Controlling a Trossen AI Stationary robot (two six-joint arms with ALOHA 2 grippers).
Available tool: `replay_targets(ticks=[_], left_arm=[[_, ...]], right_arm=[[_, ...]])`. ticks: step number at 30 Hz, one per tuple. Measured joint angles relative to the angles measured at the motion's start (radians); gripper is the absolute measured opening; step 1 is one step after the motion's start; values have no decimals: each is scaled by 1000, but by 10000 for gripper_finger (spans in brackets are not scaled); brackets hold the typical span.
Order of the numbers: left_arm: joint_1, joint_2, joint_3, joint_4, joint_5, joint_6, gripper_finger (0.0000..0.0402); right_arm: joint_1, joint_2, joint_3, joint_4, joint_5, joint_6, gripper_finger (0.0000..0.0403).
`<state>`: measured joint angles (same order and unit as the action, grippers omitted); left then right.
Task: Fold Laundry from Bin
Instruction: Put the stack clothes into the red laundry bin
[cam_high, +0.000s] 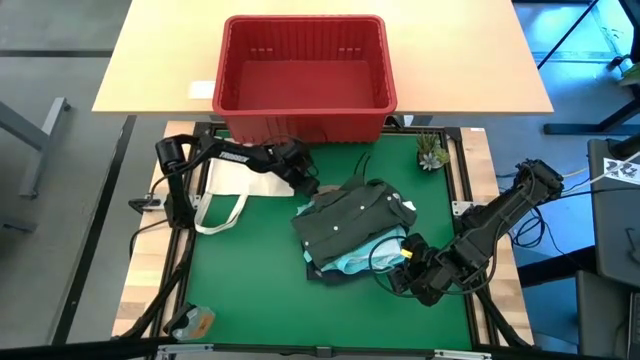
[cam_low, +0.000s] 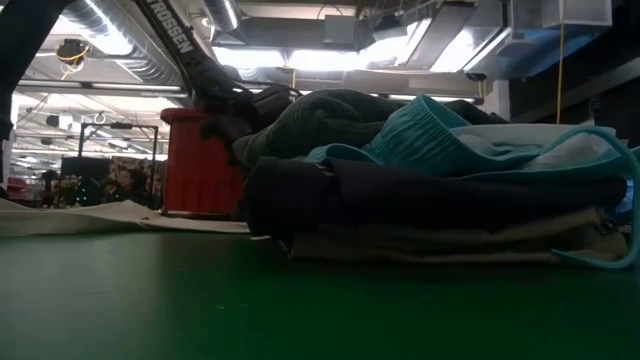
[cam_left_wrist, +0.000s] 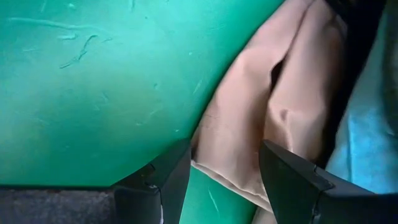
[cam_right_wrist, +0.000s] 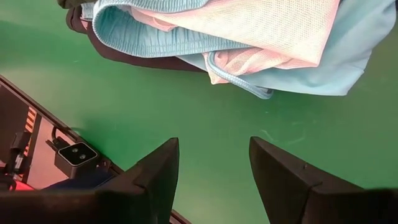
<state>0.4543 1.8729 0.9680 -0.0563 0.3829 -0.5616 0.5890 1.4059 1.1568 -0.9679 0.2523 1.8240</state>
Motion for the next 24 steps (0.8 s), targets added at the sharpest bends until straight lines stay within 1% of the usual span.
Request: replay_targets(ticks=[2,10,14,19,24], left_arm=[[-6,0,0,-1,-17,-2,183],[-12,20,2,2,-18,-3,183],[-12,52,5,12,8,-3,183],[-13,57,4,17,36,0,182],[-13,60,3,16,106,-7,155]], right_arm=[[0,0,0,1,0,0,195],[0,7,0,5,0,2,195],[0,7,0,17,0,3,195],[0,8,0,25,0,3,195],[0,8,0,24,0,33,195]])
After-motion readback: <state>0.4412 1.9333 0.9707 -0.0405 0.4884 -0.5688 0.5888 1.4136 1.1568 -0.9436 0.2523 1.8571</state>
